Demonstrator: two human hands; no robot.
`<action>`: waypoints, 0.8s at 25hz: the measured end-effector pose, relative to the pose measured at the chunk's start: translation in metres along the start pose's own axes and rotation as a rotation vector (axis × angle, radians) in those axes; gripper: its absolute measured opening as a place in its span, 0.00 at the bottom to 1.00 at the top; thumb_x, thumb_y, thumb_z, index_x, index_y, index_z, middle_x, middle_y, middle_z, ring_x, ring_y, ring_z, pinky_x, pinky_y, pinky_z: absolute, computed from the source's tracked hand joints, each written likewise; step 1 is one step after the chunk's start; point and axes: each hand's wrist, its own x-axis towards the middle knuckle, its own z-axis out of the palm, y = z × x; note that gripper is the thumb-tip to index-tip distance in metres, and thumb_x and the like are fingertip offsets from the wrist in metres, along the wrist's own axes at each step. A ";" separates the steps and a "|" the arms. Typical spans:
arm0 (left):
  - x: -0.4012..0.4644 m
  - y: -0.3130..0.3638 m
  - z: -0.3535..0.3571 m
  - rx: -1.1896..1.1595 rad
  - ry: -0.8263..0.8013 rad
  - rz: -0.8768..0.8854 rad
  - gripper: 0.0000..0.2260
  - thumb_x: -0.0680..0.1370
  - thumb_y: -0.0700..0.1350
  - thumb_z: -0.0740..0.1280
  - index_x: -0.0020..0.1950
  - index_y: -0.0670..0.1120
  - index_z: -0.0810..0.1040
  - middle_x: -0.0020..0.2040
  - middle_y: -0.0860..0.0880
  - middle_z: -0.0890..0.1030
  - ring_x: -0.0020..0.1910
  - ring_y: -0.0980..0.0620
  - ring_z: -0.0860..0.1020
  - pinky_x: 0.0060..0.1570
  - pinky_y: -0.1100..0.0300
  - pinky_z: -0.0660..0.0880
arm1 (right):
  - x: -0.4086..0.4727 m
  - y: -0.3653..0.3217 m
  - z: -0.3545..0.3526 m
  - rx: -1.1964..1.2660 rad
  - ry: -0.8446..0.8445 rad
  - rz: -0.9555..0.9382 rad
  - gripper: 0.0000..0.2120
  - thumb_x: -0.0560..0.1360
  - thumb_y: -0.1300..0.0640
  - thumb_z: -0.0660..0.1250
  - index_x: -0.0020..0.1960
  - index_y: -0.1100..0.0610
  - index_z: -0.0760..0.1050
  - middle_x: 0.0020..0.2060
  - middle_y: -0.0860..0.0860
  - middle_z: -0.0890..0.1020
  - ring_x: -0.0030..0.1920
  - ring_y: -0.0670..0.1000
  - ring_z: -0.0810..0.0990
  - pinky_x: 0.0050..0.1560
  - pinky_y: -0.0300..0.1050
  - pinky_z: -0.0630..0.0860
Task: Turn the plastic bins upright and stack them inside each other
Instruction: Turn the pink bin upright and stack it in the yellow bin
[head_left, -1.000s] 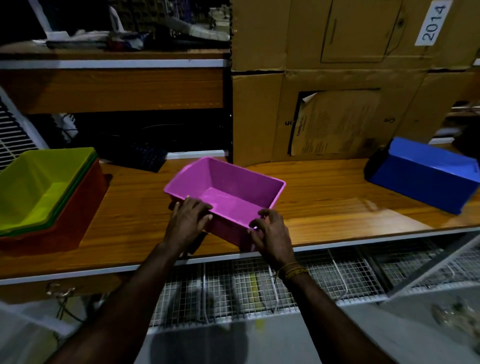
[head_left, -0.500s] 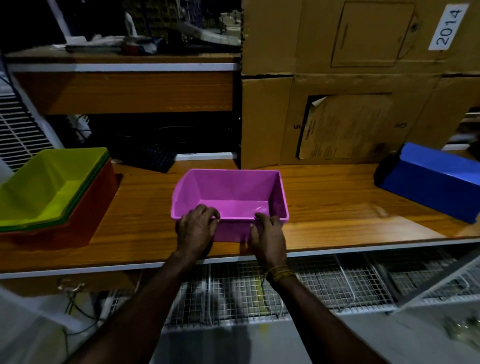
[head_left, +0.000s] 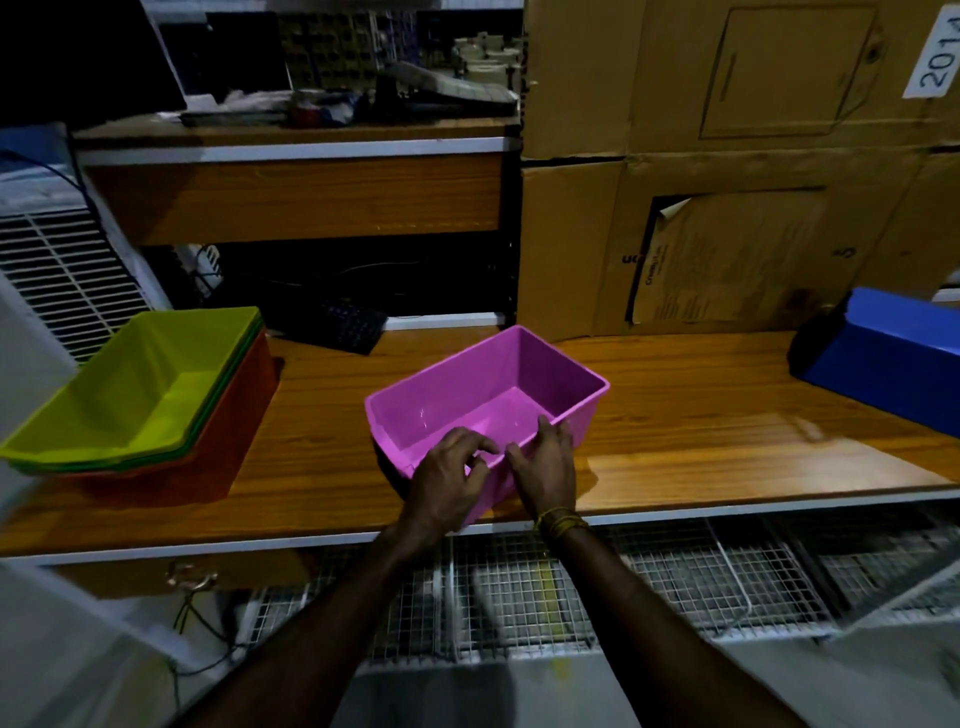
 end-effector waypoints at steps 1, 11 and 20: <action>-0.001 -0.006 -0.006 0.044 -0.001 -0.012 0.11 0.73 0.40 0.63 0.50 0.51 0.80 0.49 0.54 0.78 0.45 0.57 0.77 0.46 0.59 0.75 | 0.002 -0.005 0.003 -0.022 0.005 0.010 0.31 0.72 0.54 0.68 0.73 0.61 0.65 0.69 0.64 0.67 0.66 0.63 0.71 0.61 0.51 0.71; 0.012 -0.086 -0.072 0.477 -0.098 -0.298 0.18 0.74 0.54 0.67 0.64 0.55 0.76 0.69 0.45 0.70 0.72 0.44 0.65 0.72 0.43 0.57 | 0.027 -0.042 0.034 -0.049 0.026 -0.073 0.17 0.69 0.60 0.61 0.55 0.52 0.79 0.48 0.52 0.84 0.46 0.56 0.82 0.45 0.52 0.80; 0.046 -0.133 -0.116 0.278 -0.237 -0.397 0.20 0.71 0.50 0.64 0.62 0.53 0.78 0.61 0.43 0.73 0.46 0.42 0.82 0.48 0.49 0.81 | -0.003 -0.073 0.083 -0.163 0.155 0.078 0.26 0.68 0.48 0.61 0.62 0.60 0.75 0.57 0.62 0.76 0.58 0.62 0.74 0.60 0.55 0.73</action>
